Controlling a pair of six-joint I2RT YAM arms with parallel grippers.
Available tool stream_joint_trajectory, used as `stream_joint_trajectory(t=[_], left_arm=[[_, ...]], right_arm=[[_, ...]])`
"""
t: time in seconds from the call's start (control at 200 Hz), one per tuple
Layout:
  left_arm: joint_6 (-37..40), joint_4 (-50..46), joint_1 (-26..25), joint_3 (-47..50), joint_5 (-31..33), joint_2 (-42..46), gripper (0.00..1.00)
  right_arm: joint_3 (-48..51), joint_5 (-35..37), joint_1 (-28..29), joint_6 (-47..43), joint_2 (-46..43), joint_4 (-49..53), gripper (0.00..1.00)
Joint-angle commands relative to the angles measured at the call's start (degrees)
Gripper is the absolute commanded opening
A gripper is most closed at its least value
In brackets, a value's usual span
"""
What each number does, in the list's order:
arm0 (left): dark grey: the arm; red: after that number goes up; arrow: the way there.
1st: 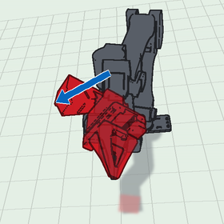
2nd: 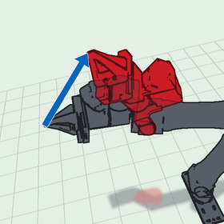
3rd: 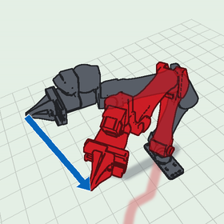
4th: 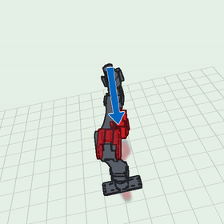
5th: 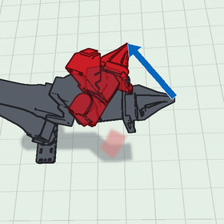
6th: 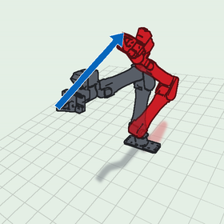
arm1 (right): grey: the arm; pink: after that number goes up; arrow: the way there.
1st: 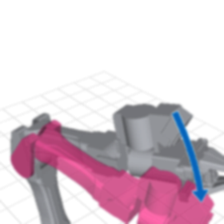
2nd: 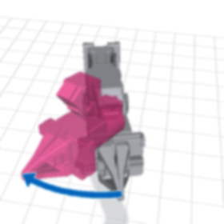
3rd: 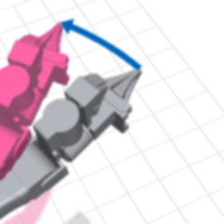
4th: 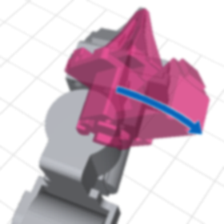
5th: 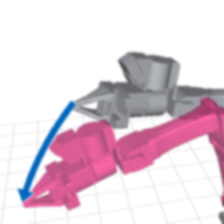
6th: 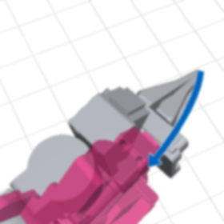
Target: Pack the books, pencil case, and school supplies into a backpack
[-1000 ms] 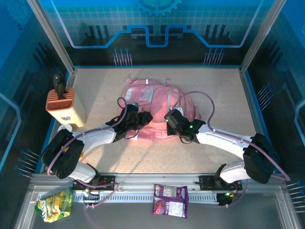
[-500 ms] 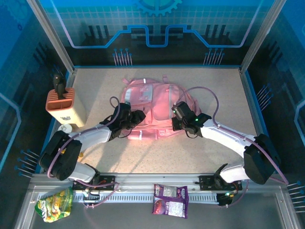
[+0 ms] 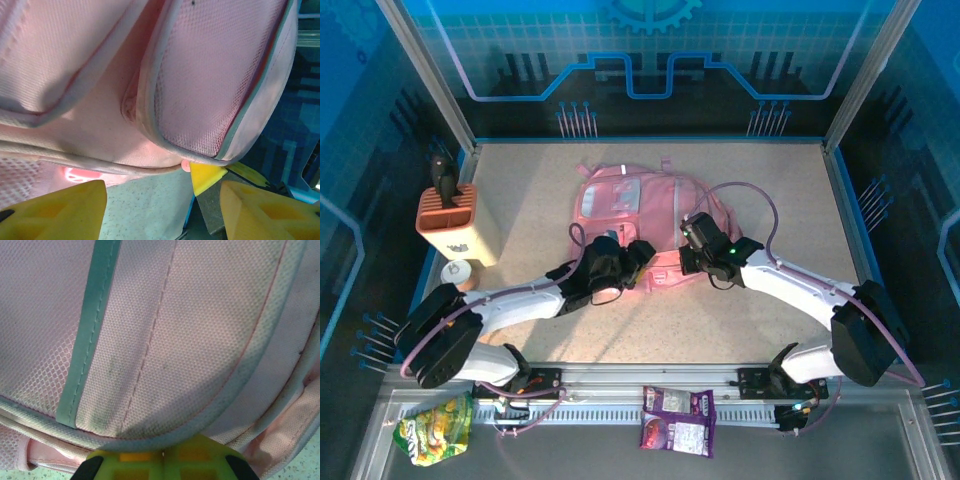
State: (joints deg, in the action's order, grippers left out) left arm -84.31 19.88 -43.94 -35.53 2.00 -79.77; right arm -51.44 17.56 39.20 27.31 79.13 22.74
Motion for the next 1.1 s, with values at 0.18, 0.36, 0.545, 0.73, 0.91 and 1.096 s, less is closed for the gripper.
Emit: stream_joint_trajectory(t=[0.18,0.36,0.545,0.73,0.91,1.096], left_arm=[[-12.81,11.52,-1.2,-3.36,3.72,-9.59,0.57],[-14.37,15.27,-2.06,-6.17,2.89,-13.3,0.54],[-16.16,12.54,-3.59,-6.29,4.76,-11.48,0.55],[-18.68,13.18,-3.6,-7.82,3.99,-13.81,0.54],[-18.75,13.79,-3.35,-10.84,5.71,-17.44,0.5],[-18.18,11.01,-3.0,-13.37,7.01,-19.97,0.31]], right_arm=[[0.55,-2.16,-0.32,-0.33,0.78,-3.01,0.0],[0.73,-2.24,-0.35,-0.15,0.96,-3.31,0.0],[2.35,-2.68,-0.51,0.02,0.88,-3.85,0.0],[2.21,-2.69,-0.69,0.25,1.28,-4.28,0.0],[2.05,-2.97,-0.89,0.35,1.76,-4.6,0.0],[1.51,-2.51,-1.54,-0.27,1.47,-3.79,0.0]])
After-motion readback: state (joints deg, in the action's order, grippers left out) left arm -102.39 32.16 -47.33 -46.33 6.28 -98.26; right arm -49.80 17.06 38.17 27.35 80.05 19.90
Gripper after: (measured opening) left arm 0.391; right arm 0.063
